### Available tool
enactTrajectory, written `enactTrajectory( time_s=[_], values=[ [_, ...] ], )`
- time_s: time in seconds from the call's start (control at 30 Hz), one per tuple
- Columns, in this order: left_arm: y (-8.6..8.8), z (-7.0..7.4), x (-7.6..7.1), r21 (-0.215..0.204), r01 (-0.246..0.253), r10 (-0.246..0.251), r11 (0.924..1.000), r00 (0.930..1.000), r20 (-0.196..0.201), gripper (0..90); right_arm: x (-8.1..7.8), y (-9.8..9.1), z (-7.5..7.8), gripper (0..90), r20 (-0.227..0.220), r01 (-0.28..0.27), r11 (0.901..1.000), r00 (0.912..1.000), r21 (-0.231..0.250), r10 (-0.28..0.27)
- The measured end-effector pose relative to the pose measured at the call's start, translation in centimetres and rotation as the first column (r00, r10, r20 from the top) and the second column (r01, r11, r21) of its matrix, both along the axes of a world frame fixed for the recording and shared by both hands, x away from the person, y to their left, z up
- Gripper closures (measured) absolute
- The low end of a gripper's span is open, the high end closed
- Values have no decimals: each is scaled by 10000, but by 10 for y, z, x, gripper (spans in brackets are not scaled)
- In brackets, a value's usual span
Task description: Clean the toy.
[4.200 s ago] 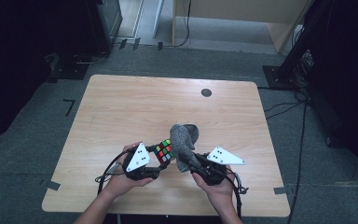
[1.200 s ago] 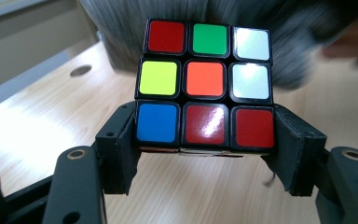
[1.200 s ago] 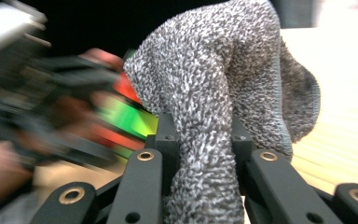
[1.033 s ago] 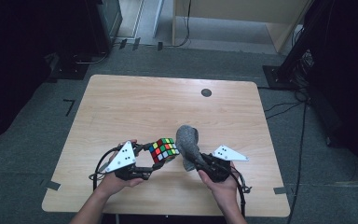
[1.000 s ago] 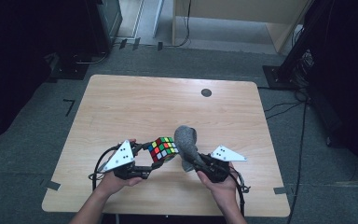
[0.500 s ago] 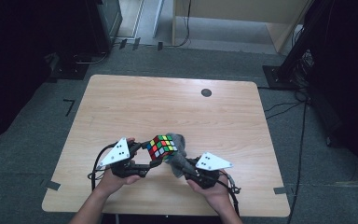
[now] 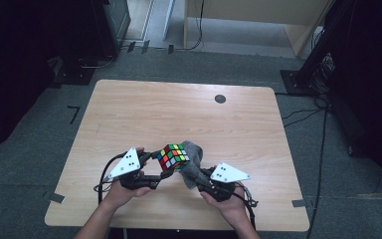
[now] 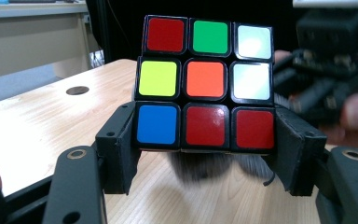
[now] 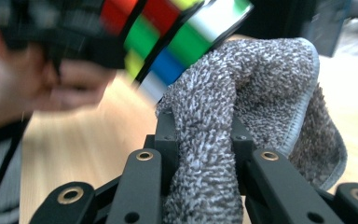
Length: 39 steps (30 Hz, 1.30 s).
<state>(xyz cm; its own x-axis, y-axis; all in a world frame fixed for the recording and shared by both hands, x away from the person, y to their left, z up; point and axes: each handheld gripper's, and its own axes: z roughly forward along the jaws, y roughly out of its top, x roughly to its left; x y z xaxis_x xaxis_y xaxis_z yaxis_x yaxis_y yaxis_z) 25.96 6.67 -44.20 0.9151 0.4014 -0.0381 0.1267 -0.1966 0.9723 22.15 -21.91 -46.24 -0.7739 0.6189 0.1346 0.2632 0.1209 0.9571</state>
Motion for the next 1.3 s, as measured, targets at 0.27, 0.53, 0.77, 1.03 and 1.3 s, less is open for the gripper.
enactTrajectory(
  time_s=[0.27,0.53,0.77,1.03,1.3],
  values=[
    [0,-1,1,-104,-47,45,9999,9999,-126,342,-2,16,-10,725,-546,-881,9960,9947,-165,870],
    [-2,-3,1,17,-66,66,10000,9999,-115,343,1,-7,2,732,-182,189,9966,9997,804,-175],
    [1,-1,1,-205,-147,144,9997,9998,-153,342,-2,15,-8,732,-484,-808,9962,9957,-332,791],
    [0,-2,2,-83,-181,179,9998,9997,-175,343,2,-7,0,732,-442,-110,9921,9989,1249,166],
    [0,-3,5,1,-624,624,9981,9976,-314,343,1,9,-9,728,-824,-742,9968,9937,279,763]
  ],
)
